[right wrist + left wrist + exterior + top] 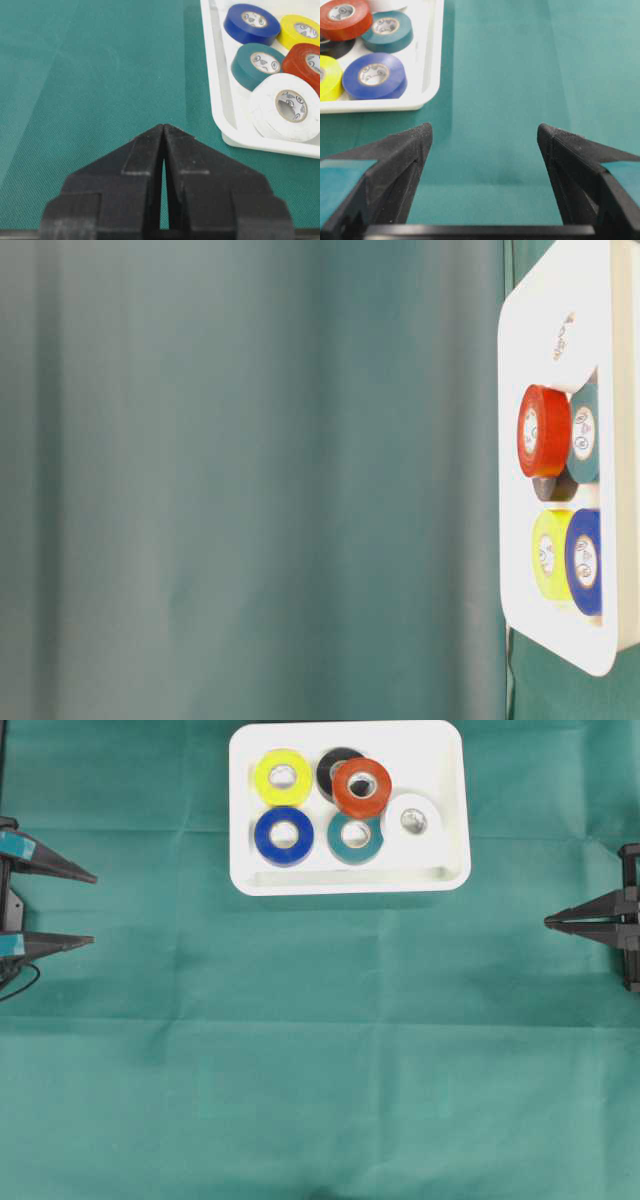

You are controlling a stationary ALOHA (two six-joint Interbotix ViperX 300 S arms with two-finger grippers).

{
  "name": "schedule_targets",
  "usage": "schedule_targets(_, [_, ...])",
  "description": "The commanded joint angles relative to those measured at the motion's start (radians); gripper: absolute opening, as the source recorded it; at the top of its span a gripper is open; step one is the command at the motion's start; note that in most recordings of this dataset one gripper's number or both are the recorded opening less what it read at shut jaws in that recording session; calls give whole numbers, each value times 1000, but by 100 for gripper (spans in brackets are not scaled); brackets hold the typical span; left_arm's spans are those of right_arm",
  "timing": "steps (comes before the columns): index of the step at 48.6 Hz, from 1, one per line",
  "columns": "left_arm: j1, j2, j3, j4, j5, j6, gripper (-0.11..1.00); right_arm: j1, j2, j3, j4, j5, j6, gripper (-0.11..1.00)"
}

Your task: Put the tape into the white case with the left arm.

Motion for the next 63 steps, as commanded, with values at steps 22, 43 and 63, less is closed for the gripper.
schedule_targets(22, [5, -23, 67, 3, -64, 9, 99, -2, 6, -11, -2, -11, 0, -9])
schedule_targets(43, [3, -38, 83, 3, -69, 15, 99, -2, 6, -11, -2, -11, 0, -9])
schedule_targets(63, [5, -38, 81, 3, -69, 12, 99, -2, 6, -11, -2, -11, 0, -9])
